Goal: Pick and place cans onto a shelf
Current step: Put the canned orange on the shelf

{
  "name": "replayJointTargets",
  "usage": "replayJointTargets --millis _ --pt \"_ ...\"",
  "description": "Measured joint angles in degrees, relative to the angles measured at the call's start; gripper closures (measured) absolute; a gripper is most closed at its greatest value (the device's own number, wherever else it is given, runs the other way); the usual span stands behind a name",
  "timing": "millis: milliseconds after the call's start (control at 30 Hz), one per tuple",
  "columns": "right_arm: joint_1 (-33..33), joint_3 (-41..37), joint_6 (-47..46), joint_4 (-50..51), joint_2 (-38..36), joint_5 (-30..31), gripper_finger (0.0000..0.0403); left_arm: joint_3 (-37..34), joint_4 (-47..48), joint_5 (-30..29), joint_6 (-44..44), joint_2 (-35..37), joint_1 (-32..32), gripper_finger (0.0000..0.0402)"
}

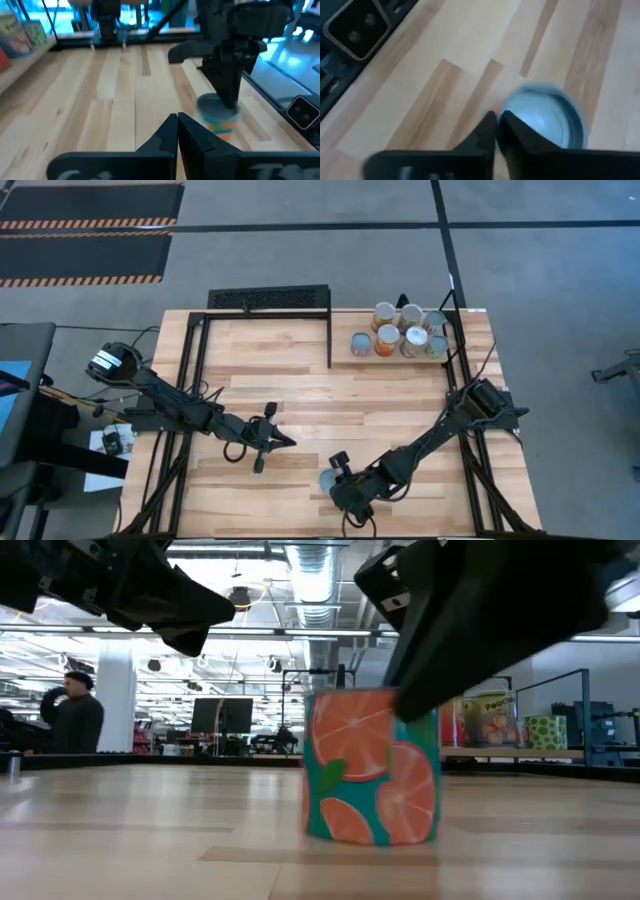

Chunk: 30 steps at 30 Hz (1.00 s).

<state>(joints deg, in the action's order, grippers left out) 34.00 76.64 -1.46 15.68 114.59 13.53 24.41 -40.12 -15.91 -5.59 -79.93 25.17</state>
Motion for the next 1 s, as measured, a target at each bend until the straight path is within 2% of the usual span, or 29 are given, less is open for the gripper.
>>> replayJointTargets --millis 100,200,333,567,767,867,1000 --pt "-0.9 0.0 1.3 1.8 -0.9 -0.4 0.0390 -3.8 -8.9 0.8 0.6 -0.1 -1.5 0.0402" --pt "-2.4 -0.3 1.7 5.5 -3.1 -0.6 0.0386 -8.4 -19.1 3.0 0.1 -0.1 -4.4 0.0402" --pt "-5.4 -0.2 2.4 10.0 -8.6 -0.4 0.0394 -12.7 -25.5 5.6 -1.1 -0.1 -9.2 0.0402" --pt "-13.7 -0.2 4.6 16.5 -20.4 -0.6 0.0392 -15.0 -27.1 9.7 -0.5 0.0 -18.4 0.0402" --pt "-25.6 -0.2 6.3 20.1 -29.1 -1.4 0.0398 -15.3 -25.9 13.1 0.2 0.0 -26.1 0.0401" --pt "-32.7 0.1 8.4 20.5 -30.7 -1.7 0.0397 -15.3 -23.6 14.7 -1.3 0.0 -28.5 0.0401" --pt "-42.2 4.5 10.2 24.1 -29.1 -1.7 0.0398 -15.3 -21.9 15.0 -2.1 0.0 -29.7 0.0402"
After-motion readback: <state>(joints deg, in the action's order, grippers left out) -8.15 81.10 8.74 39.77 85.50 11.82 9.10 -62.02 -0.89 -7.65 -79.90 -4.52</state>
